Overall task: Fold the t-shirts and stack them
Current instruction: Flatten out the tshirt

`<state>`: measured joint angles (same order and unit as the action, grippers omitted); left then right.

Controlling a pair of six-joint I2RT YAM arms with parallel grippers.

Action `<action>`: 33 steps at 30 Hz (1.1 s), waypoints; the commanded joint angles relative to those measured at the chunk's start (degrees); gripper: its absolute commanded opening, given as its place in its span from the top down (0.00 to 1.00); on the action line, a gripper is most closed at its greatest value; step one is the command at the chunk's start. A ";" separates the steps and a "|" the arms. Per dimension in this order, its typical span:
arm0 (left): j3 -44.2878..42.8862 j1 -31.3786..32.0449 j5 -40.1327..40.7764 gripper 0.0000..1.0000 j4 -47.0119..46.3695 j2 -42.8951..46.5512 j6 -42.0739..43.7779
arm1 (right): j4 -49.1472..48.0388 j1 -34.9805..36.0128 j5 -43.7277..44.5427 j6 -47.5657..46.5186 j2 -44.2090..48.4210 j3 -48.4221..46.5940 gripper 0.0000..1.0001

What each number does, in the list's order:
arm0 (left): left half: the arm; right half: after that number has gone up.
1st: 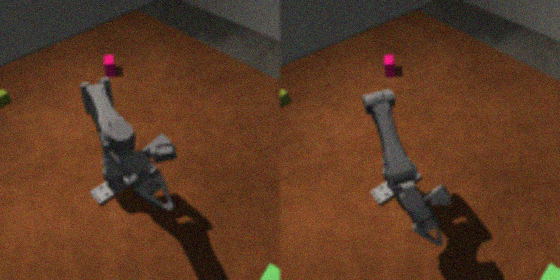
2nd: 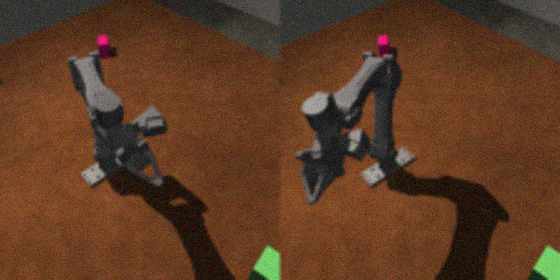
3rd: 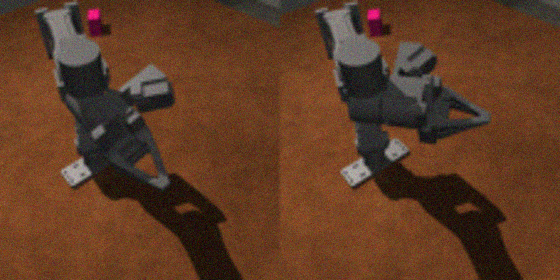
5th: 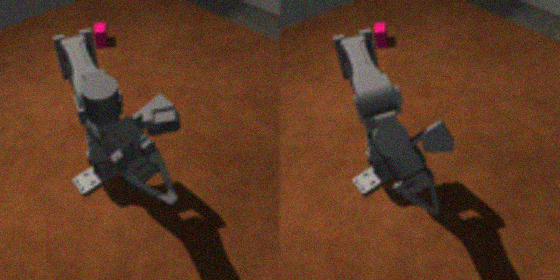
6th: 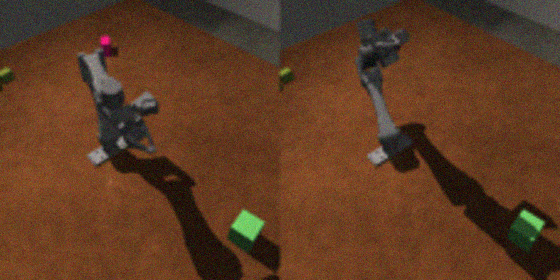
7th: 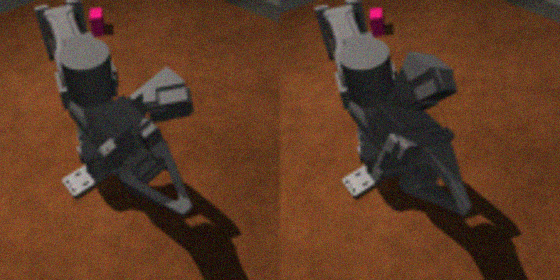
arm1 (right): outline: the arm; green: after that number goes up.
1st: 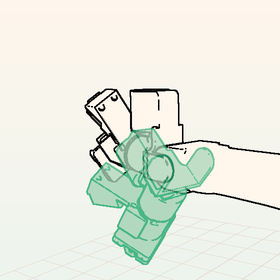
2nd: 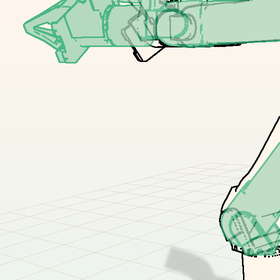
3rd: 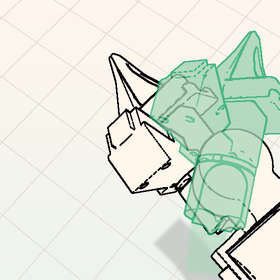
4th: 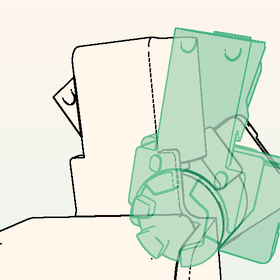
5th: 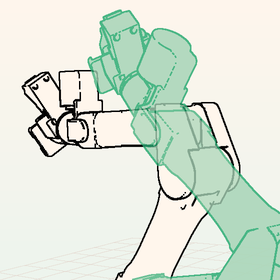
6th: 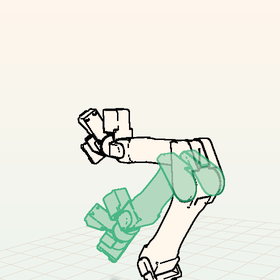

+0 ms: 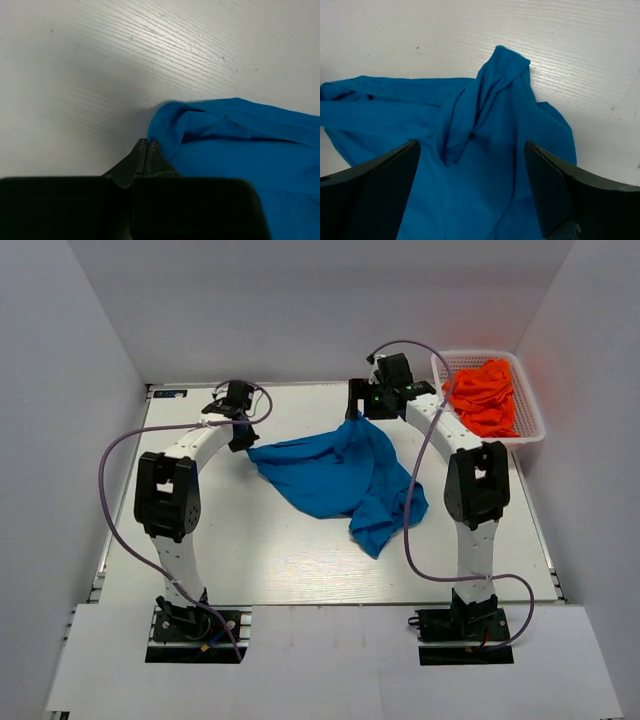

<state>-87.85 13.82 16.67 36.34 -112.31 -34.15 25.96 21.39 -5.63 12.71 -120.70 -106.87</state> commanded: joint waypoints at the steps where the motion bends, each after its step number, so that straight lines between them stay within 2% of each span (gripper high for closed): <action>1: -3.82 -1.78 -0.85 0.90 1.36 3.50 -0.65 | 2.54 0.50 -1.41 -1.11 8.69 0.40 0.10; 2: -3.82 -1.78 -0.85 0.73 2.41 3.50 -1.18 | 1.56 0.58 -0.79 -0.93 10.73 2.35 0.10; 3: -3.82 -2.39 -0.85 0.16 2.42 4.29 -1.18 | -0.19 0.67 0.08 -0.67 14.76 7.41 0.10; 4: -3.82 -3.01 -0.85 0.00 3.21 4.29 -1.18 | -1.60 0.59 0.61 -0.41 16.88 12.34 0.10; 7: -3.03 -3.62 -0.85 0.00 3.92 7.01 -1.18 | -1.79 0.76 1.93 2.31 26.64 21.86 0.10; 8: -2.42 -3.63 -0.32 0.00 3.92 7.63 -1.18 | -1.52 0.94 2.28 3.62 31.62 28.06 0.10; 10: -1.89 -4.16 -0.32 0.00 4.44 8.68 -0.65 | 0.49 1.11 2.12 5.04 34.56 31.44 0.10; 12: -1.36 -4.68 -0.32 0.00 5.24 10.08 -0.65 | 0.16 1.73 -0.07 7.15 40.69 38.91 0.10; 15: 1.36 -4.68 -4.34 0.00 4.19 11.58 0.66 | 0.15 2.61 -4.11 9.70 47.29 47.94 0.10; 18: 4.52 -4.68 -9.61 0.00 1.64 11.59 2.50 | 2.08 4.18 -7.10 11.98 51.17 52.96 0.10; 23: 8.13 -3.45 -13.67 0.00 -2.31 10.55 5.23 | 7.09 6.65 -6.51 15.76 53.37 61.41 0.10; 27: 6.56 -3.45 -13.68 0.00 -2.94 6.33 5.24 | 4.12 9.10 -6.06 19.54 53.30 66.08 0.10; 30: 4.37 -4.06 -12.89 0.00 -2.41 4.04 5.84 | 0.77 10.51 -6.59 21.13 49.87 67.14 0.10; 33: 3.48 -4.07 -13.41 0.11 -2.41 1.05 7.08 | -3.10 12.01 -5.80 22.70 45.92 67.32 0.10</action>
<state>-82.04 10.17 4.27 34.70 -110.43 -28.97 28.34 32.16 -11.09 32.45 -72.88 -39.59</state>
